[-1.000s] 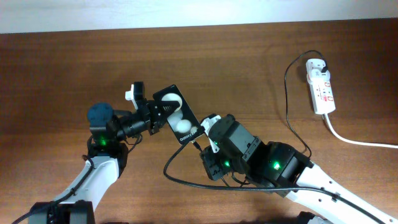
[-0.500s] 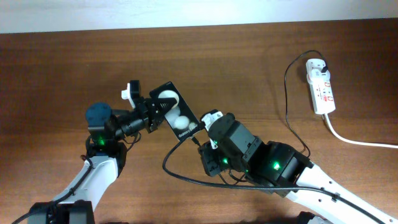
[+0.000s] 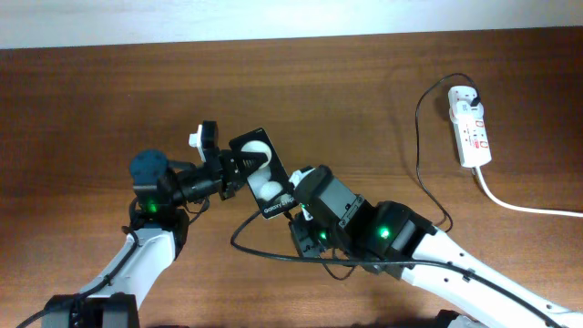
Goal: Plug charger to phone and switch on socket
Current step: 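Push the USB-C plug up into the phone port with the right gripper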
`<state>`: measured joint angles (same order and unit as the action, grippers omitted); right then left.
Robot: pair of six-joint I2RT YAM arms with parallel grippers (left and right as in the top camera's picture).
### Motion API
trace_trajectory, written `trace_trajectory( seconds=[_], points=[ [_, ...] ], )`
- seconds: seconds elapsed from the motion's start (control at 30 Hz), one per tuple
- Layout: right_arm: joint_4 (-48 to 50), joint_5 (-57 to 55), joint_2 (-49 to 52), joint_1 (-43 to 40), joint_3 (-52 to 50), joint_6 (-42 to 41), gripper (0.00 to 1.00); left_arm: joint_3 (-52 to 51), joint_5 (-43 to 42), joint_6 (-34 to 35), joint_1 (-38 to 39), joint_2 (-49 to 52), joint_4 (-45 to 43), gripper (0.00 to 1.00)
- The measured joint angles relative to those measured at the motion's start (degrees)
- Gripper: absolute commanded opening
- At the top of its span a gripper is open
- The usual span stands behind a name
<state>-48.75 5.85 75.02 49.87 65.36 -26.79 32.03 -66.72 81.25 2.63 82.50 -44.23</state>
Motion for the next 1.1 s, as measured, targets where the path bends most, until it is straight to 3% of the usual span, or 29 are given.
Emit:
trace_trajectory(
  seconds=[0.13,0.37,0.73,1.1],
  points=[
    [-5.6,-0.1,-3.2,0.0,0.0,0.0,0.04,0.0,0.0,0.0,-1.6,0.0,0.0,0.00],
    [-1.7,-6.5,-10.4,4.9,0.0,0.0,0.04,0.0,-0.7,0.0,-1.9,0.0,0.0,0.00],
    [3.2,-13.3,-6.8,7.9,0.0,0.0,0.04,0.0,-2.2,3.9,-1.9,0.0,0.0,0.00],
    [1.3,-12.0,-2.8,7.9,0.0,0.0,0.04,0.0,-2.4,4.6,-1.9,0.0,0.0,0.00]
  ],
)
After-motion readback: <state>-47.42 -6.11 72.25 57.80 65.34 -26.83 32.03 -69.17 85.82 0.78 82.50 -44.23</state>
